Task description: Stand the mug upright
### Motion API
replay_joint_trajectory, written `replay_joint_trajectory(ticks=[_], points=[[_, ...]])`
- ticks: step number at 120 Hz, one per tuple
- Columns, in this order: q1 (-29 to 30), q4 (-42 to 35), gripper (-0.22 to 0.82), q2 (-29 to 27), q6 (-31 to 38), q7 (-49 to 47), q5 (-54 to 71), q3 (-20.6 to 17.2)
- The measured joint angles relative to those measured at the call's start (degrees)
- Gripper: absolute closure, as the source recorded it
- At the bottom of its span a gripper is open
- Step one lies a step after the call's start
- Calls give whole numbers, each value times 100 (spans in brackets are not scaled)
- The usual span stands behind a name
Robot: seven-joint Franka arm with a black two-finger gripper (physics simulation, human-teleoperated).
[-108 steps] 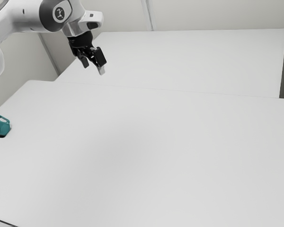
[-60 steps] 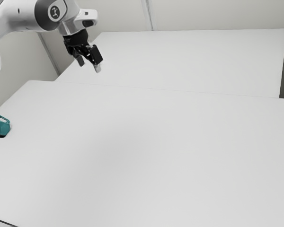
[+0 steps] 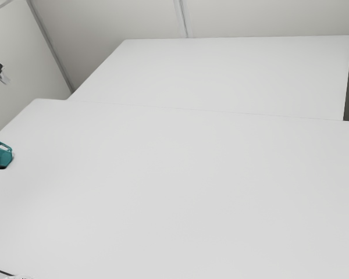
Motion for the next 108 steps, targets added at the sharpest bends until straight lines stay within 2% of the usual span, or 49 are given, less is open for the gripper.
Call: replay_joint_trajectory(ticks=[16, 27, 39, 50, 63, 77, 89, 108], points=[[798, 634, 0, 837, -215, 562, -314, -82], [1532, 1019, 0, 1347, -259, 927, -424, -616], [1946, 1187, 0, 1775, -188, 1298, -479, -886], [2484, 1267, 0, 2121, -36, 1612, -494, -1314], [2761, 1505, 0, 2689, 112, 1940, -501, -1426], [2991, 2193, 0, 3396, 215, 2234, -514, -1462], [3313, 2256, 0, 3725, 443, 2460, -510, -1887], [3496, 2754, 0, 4377, 772, 2840, -511, -2282]])
